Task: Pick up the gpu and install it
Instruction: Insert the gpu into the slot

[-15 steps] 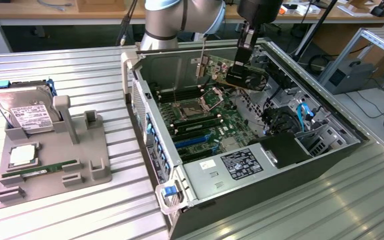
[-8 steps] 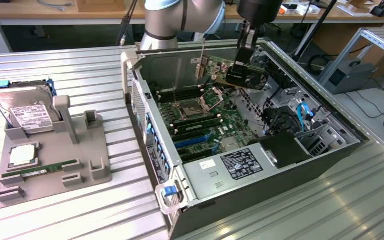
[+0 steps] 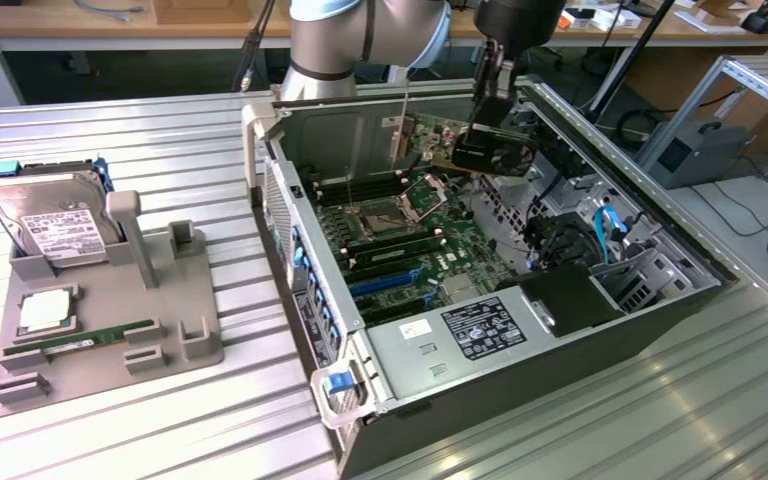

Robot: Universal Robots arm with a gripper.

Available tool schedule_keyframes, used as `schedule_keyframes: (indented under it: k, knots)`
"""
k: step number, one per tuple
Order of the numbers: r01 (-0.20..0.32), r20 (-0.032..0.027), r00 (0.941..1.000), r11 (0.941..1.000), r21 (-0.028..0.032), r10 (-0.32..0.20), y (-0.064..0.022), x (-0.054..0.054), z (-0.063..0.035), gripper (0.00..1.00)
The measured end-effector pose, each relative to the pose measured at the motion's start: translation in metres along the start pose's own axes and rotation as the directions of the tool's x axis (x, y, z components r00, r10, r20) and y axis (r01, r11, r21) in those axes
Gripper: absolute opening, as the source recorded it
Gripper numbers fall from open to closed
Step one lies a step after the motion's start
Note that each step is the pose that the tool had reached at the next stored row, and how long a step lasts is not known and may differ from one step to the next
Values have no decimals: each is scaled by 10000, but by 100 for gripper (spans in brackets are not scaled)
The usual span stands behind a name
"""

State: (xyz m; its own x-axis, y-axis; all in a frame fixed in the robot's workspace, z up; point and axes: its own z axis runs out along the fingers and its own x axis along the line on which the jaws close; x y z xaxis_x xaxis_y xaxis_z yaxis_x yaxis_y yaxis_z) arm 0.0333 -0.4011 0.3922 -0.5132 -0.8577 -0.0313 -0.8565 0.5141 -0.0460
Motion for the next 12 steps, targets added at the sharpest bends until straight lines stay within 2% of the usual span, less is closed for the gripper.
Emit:
schedule_keyframes:
  k: [6, 12]
  knots:
    - [756, 35, 9971, 9971, -22, -755, 0, 0, 0, 27]
    - [1545, 74, 9880, 9880, -42, -1545, 0, 0, 0, 27]
